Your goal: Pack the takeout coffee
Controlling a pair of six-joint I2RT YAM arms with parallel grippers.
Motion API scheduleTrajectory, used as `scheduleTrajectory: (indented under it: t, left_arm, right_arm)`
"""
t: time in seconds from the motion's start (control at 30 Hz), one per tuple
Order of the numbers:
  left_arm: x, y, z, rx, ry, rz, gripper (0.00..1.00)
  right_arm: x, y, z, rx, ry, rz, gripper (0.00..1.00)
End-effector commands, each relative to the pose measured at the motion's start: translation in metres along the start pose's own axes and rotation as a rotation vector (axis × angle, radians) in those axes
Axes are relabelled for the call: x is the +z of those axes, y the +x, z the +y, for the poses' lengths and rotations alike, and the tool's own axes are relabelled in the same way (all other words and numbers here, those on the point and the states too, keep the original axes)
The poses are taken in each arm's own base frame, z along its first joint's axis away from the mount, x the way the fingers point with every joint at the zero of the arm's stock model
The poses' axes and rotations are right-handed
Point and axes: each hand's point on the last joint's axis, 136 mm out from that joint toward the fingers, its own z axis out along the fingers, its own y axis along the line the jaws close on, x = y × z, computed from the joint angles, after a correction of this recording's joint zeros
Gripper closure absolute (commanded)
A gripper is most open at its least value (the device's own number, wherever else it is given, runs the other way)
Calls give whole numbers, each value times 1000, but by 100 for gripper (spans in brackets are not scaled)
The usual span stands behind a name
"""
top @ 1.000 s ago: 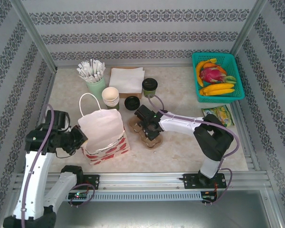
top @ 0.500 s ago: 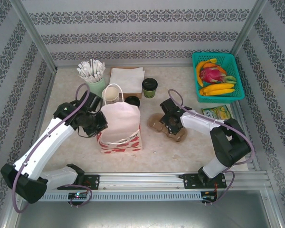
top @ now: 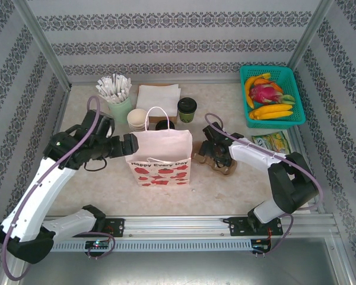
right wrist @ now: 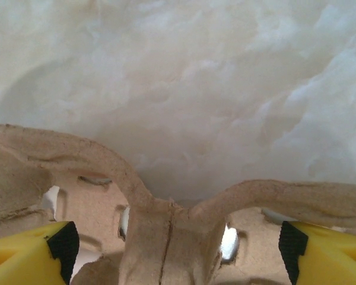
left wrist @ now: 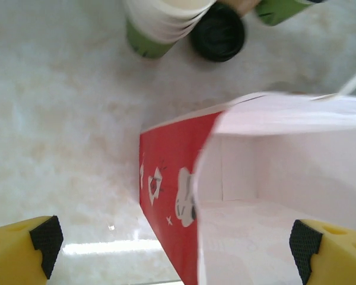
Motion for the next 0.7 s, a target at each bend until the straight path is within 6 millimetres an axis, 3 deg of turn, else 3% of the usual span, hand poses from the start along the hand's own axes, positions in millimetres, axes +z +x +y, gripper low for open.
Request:
scheduleTrajectory:
  t: [0.0,0.1,0.23,0.47,0.57,0.6,0.67]
  left_arm:
    - [3,-28,-32,384,97,-66,0]
    - [21,-39,-58,634,170,-39,0]
    - [43,-36,-76,944,260,38,0]
    - [57,-39,-91,1158,337,3,3]
    - [57,-32,-98,1162,395,4,24]
    - [59,-33,-98,1151,392,2,36]
    - [63,-30,-94,1137,383,11,40]
  right_arm:
    - [-11,-8,1,-67,35,-41,5]
    - [-13,-10,8,-94,18,-39,2]
    - [-20,-11,10,-121,13,-49,2]
    - [-27,-9,6,-115,-10,-67,2]
    - [-27,-6,10,-122,-34,-51,2]
    - [-27,-6,12,-131,-39,-43,2]
    - [-27,-5,13,-148,-31,-36,2]
